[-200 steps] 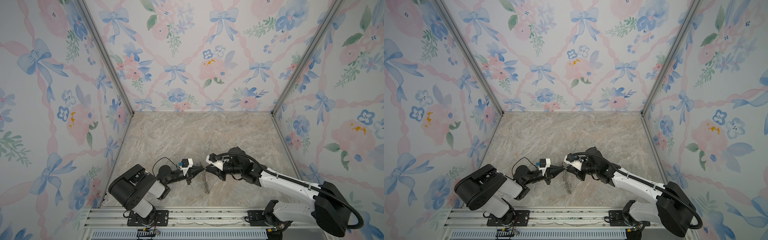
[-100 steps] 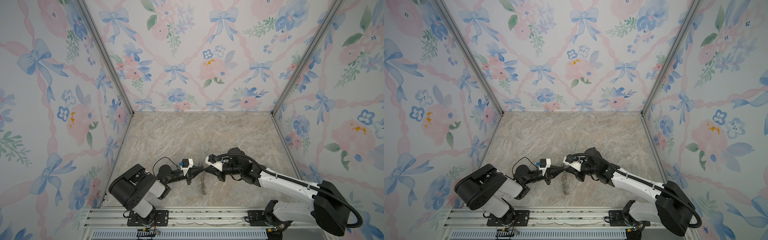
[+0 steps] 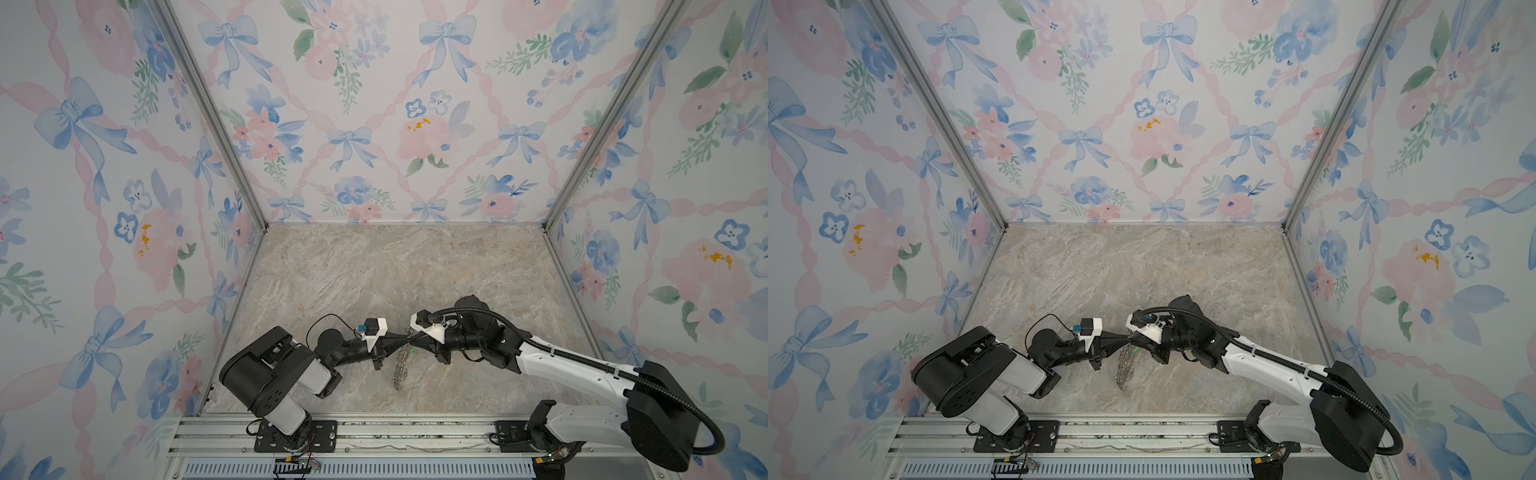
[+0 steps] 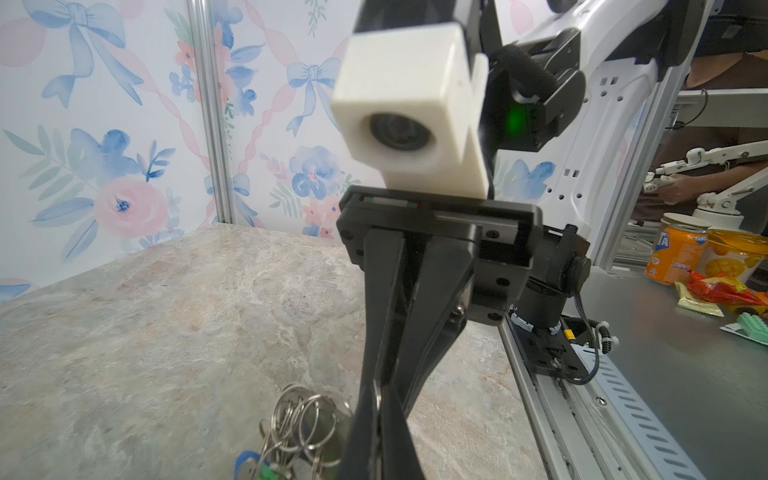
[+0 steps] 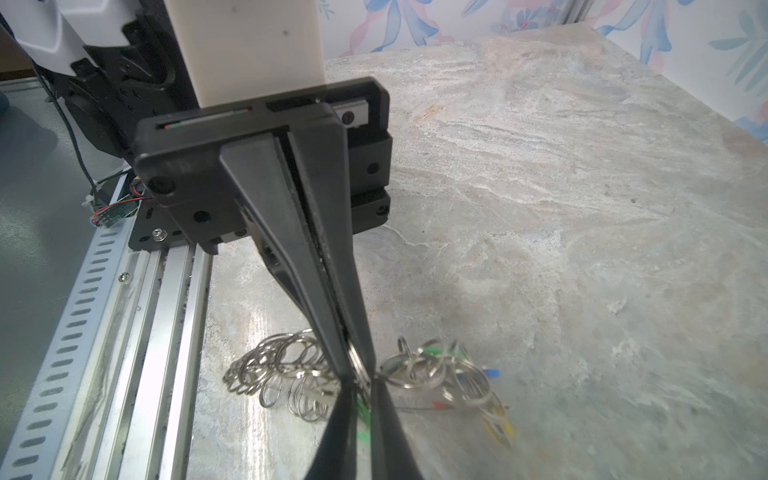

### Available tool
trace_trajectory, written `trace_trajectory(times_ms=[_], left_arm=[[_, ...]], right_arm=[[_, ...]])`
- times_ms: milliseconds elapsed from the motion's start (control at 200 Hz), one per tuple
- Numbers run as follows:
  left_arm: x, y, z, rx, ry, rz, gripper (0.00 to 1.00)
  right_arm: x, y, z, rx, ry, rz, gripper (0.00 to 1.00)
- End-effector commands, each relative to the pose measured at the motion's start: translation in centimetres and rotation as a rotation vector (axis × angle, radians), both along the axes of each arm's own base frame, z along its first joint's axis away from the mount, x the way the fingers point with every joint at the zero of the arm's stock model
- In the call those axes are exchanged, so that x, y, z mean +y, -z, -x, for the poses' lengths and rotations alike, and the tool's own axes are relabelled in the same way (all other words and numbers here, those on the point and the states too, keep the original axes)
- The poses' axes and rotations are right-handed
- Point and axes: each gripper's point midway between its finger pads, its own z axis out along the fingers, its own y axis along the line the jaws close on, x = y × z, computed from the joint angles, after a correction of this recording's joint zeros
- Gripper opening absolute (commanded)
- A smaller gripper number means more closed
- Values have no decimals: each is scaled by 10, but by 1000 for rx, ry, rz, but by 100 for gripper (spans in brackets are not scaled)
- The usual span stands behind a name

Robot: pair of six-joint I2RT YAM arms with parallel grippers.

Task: Put the keys on the keyring

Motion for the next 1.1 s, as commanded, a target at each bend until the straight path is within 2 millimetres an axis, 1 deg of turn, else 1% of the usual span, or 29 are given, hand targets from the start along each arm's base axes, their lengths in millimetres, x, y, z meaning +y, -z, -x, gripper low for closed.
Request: trace_trajectory(times_ms=[0, 145, 415, 515, 545, 610, 680, 770, 880, 1000, 1095], left_arm=[[-4, -19, 14, -75, 80, 53, 0], [-4, -17, 15, -68, 91, 47, 0], [-3, -10, 13, -63, 72, 26, 0], [-3, -4, 9, -65, 53, -9, 0], [-3, -1, 8, -56, 44, -26, 0], [-1, -1, 6, -75, 23, -45, 0], [0, 3, 2, -79, 2, -85, 0], [0, 11, -1, -72, -10, -146, 10], [3, 10, -4, -79, -35, -175, 18], [4, 6, -8, -78, -46, -181, 21], [6, 6, -10, -70, -50, -188, 21]], right_arm=[[9, -17, 1, -60, -16, -59, 11], [9, -20, 2, -72, -20, -68, 11], [6, -26, 7, -87, -32, -48, 3], [4, -24, 6, -84, -18, -6, 0], [3, -23, 6, -81, -12, 14, 0], [0, -20, 2, -78, 11, 55, 0], [-4, -18, -1, -65, 37, 105, 0], [-9, -16, -5, -47, 63, 172, 0], [-13, -10, -7, -60, 76, 280, 0], [-15, -5, -6, -64, 70, 398, 0], [-13, -10, -6, -64, 63, 423, 0]])
